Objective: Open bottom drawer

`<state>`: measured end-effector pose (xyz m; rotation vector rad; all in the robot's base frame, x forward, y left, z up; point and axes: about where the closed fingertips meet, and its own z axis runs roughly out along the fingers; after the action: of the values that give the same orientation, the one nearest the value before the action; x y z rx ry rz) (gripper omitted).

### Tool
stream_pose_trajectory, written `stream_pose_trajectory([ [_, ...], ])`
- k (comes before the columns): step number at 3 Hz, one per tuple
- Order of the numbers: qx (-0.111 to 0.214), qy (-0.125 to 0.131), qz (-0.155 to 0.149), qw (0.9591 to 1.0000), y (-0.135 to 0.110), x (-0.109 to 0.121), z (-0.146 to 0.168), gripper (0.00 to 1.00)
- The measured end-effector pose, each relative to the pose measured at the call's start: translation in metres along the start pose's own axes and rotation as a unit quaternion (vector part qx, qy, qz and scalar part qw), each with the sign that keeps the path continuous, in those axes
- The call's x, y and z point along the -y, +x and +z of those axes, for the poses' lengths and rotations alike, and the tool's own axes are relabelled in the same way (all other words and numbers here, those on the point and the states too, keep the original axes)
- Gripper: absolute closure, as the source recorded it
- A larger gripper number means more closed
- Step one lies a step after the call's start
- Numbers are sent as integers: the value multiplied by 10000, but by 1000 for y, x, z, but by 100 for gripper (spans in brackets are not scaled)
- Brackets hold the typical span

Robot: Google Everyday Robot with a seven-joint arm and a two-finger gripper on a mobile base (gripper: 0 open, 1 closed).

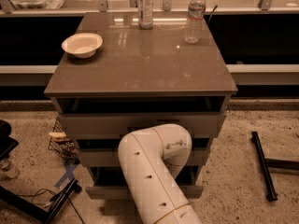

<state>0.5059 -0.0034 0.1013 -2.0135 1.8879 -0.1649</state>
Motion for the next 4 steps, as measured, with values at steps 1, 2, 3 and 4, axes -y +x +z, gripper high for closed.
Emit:
stream_pose_trajectory([
  [1,0,0,0,10000,0,0,0,26],
  [2,0,0,0,10000,0,0,0,39],
  [3,-177,-7,75,9998,-8,-32,-29,70],
  [4,-593,26,250,9979,-14,-68,-69,94],
])
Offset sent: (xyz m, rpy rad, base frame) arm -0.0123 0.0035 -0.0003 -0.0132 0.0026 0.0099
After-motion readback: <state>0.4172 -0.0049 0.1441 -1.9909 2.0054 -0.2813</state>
